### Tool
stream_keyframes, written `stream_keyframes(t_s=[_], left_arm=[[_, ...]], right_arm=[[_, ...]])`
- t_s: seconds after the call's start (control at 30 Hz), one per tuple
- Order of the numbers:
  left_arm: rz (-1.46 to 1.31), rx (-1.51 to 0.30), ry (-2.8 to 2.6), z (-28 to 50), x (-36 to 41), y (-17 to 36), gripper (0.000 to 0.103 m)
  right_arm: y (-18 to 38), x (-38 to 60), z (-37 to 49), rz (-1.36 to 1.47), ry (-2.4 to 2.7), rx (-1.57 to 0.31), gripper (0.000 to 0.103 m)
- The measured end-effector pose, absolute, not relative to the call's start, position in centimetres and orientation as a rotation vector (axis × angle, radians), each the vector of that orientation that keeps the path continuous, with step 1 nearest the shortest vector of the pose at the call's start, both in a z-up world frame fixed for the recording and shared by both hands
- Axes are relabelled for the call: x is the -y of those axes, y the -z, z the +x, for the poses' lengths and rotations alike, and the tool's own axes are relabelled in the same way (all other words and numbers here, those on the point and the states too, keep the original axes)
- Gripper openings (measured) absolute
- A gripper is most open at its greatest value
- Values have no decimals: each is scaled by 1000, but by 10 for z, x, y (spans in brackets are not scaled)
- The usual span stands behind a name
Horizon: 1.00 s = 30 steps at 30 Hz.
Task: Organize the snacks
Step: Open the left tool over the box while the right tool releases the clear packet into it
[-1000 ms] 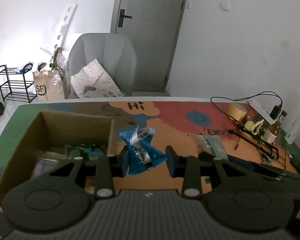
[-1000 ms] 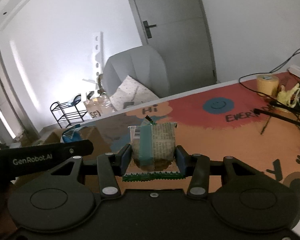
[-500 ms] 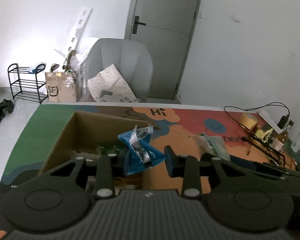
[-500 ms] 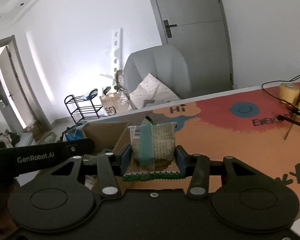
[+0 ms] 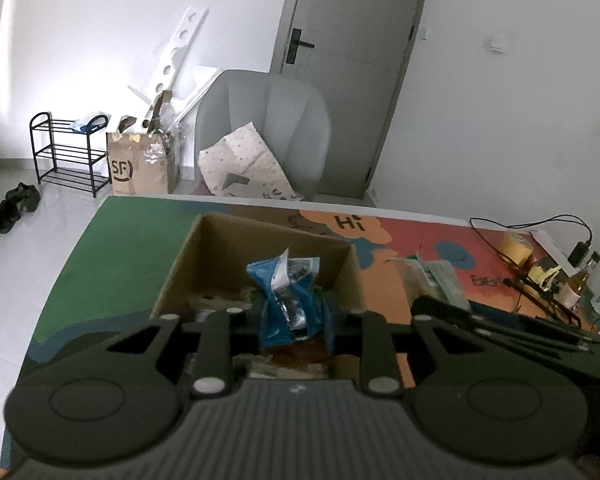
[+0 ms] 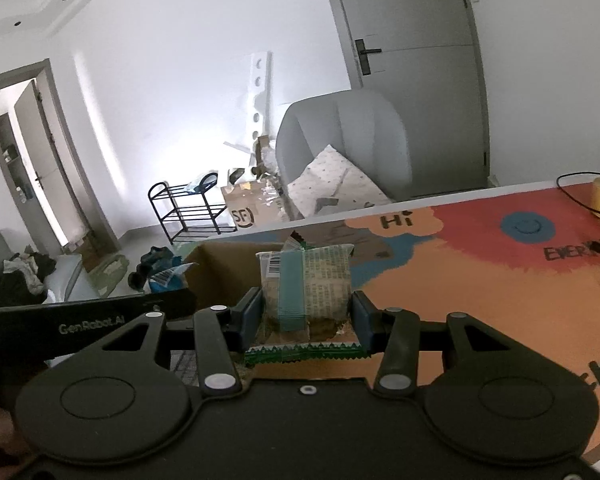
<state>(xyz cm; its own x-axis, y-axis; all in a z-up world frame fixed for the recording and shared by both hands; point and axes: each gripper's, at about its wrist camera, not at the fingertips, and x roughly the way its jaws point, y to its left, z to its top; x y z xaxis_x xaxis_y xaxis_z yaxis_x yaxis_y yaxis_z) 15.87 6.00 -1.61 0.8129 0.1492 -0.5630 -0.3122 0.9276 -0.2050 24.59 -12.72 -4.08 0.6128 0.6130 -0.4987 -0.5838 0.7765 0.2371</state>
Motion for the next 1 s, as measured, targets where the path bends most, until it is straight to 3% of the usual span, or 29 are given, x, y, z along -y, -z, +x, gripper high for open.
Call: stream_keyframes(t_s=[0.8,1.0], left_arm=[[-328,-649,-264,153,-103,36,28],[-366,-623,-271,151,-113,33,44]], right_arm=[[47,81,241,26,-753,-637,46],[47,81,246,40,-742,-647,46]])
